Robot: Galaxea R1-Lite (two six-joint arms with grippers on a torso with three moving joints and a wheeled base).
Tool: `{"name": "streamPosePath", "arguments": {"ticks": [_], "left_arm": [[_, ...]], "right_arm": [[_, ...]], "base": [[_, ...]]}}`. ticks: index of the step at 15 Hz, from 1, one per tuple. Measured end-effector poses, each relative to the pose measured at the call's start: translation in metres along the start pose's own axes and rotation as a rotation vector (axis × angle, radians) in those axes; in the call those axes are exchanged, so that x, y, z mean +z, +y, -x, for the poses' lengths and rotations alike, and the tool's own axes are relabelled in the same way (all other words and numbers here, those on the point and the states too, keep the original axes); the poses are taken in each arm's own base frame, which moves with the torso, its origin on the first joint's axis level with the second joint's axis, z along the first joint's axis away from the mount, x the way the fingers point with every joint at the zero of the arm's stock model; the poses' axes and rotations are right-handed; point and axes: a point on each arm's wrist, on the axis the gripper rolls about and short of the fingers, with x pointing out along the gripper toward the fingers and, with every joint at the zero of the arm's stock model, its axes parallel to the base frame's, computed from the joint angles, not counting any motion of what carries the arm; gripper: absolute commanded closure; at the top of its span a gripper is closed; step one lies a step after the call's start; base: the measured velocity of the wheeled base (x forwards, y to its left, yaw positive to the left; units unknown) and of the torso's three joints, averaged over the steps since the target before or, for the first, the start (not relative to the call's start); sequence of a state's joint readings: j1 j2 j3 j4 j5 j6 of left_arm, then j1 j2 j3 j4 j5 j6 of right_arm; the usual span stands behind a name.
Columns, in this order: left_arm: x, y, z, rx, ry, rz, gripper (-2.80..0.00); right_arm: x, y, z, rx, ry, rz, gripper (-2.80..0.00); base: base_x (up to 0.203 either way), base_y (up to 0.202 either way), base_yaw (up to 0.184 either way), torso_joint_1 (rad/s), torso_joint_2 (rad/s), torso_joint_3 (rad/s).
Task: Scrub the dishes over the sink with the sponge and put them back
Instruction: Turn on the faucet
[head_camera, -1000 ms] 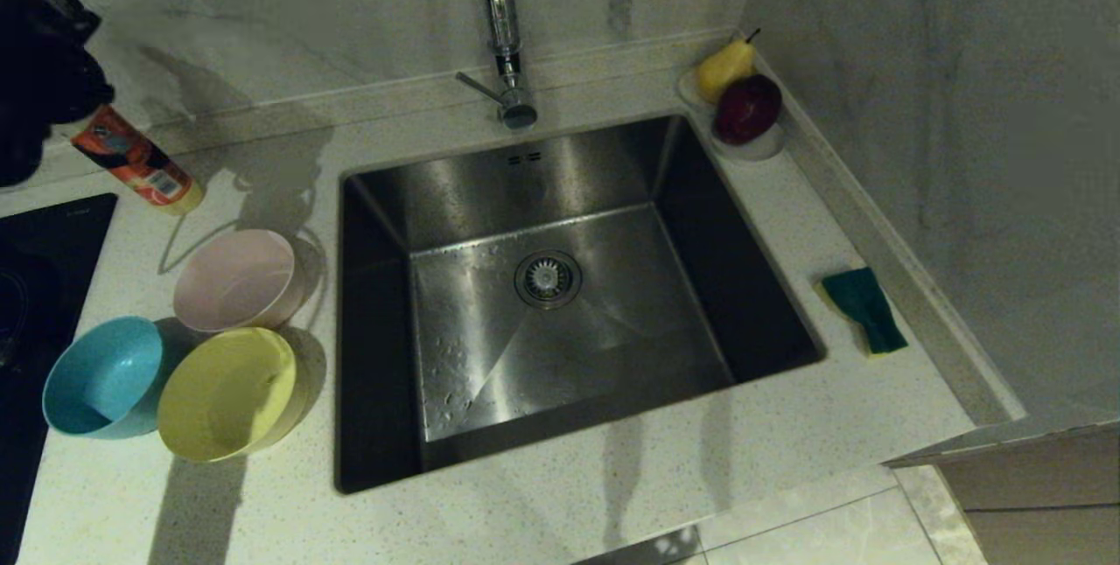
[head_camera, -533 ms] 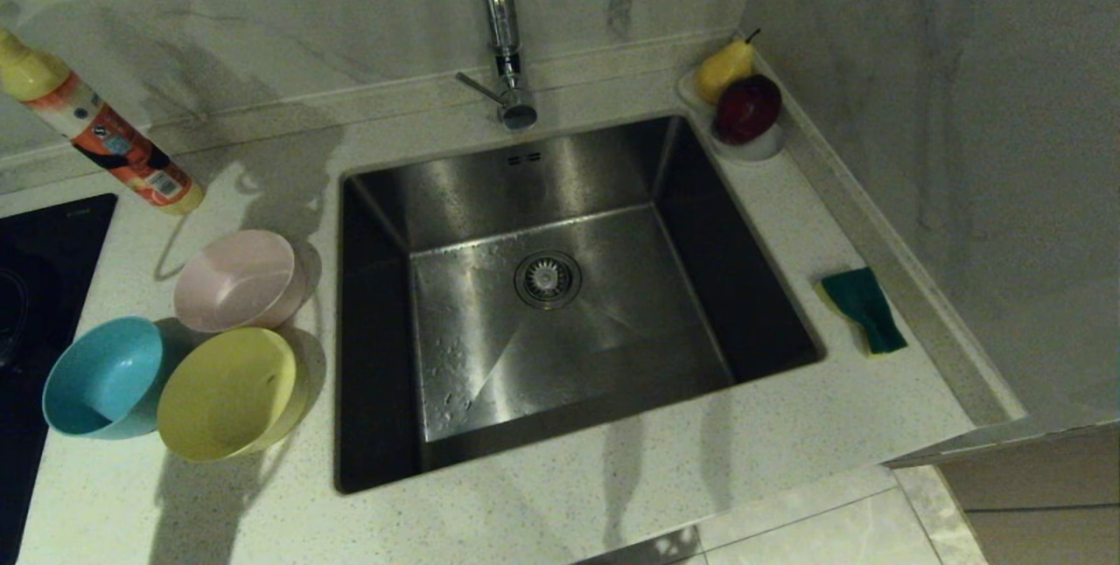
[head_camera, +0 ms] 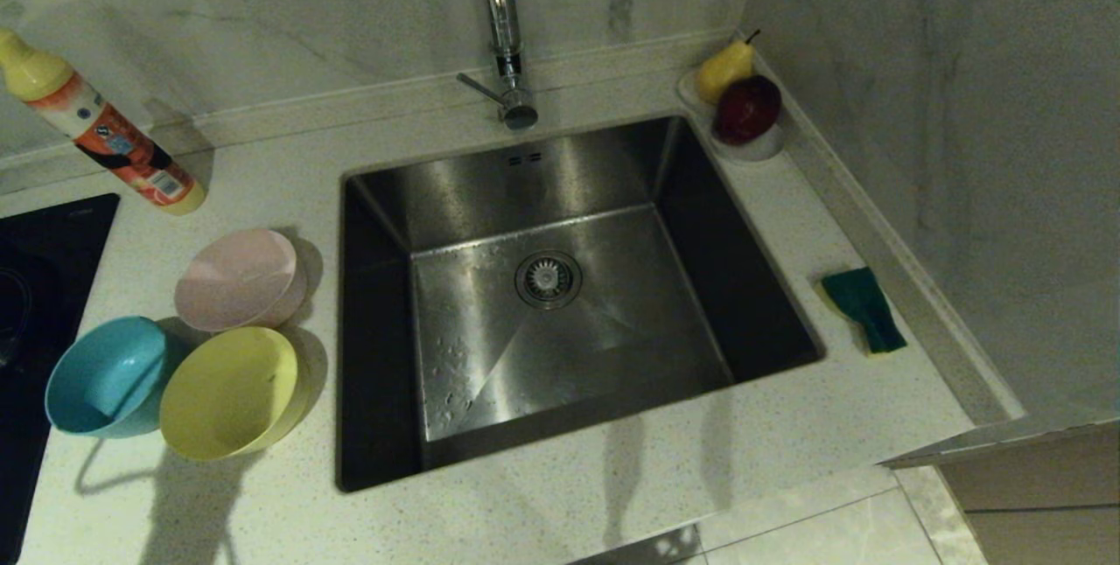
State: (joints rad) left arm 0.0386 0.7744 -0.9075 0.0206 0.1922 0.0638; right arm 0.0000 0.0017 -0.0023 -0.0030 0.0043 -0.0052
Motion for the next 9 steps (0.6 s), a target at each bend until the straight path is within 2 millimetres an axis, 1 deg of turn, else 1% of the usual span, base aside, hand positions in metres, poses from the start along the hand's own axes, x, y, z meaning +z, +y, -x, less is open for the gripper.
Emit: {"name": "streamPosePath", "arguments": {"ticks": [1, 2, 4, 6, 7, 9], "left_arm": [[-0.022, 0.002, 0.022, -0.029, 0.008, -0.007, 0.00], [-0.043, 0.004, 0.040, -0.051, 0.010, -0.012, 0.00], [-0.094, 0.008, 0.074, -0.079, 0.014, -0.017, 0.00], [-0.147, 0.008, 0.090, -0.095, 0.046, -0.028, 0.00], [-0.171, 0.007, 0.095, -0.099, 0.061, -0.034, 0.00], [-0.207, 0.006, 0.097, -0.104, 0.069, -0.015, 0.00]], "right_arm": [[0.000, 0.000, 0.000, 0.000, 0.000, 0.000, 0.00], [0.000, 0.000, 0.000, 0.000, 0.000, -0.001, 0.00], [0.000, 0.000, 0.000, 0.000, 0.000, 0.000, 0.00], [0.000, 0.000, 0.000, 0.000, 0.000, 0.000, 0.00], [0.000, 0.000, 0.000, 0.000, -0.001, -0.001, 0.00], [0.000, 0.000, 0.000, 0.000, -0.001, -0.001, 0.00]], "base": [[0.000, 0.000, 0.000, 0.000, 0.00, 0.000], [0.000, 0.000, 0.000, 0.000, 0.00, 0.000], [0.000, 0.000, 0.000, 0.000, 0.00, 0.000], [0.000, 0.000, 0.000, 0.000, 0.00, 0.000], [0.000, 0.000, 0.000, 0.000, 0.00, 0.000], [0.000, 0.000, 0.000, 0.000, 0.00, 0.000]]}}
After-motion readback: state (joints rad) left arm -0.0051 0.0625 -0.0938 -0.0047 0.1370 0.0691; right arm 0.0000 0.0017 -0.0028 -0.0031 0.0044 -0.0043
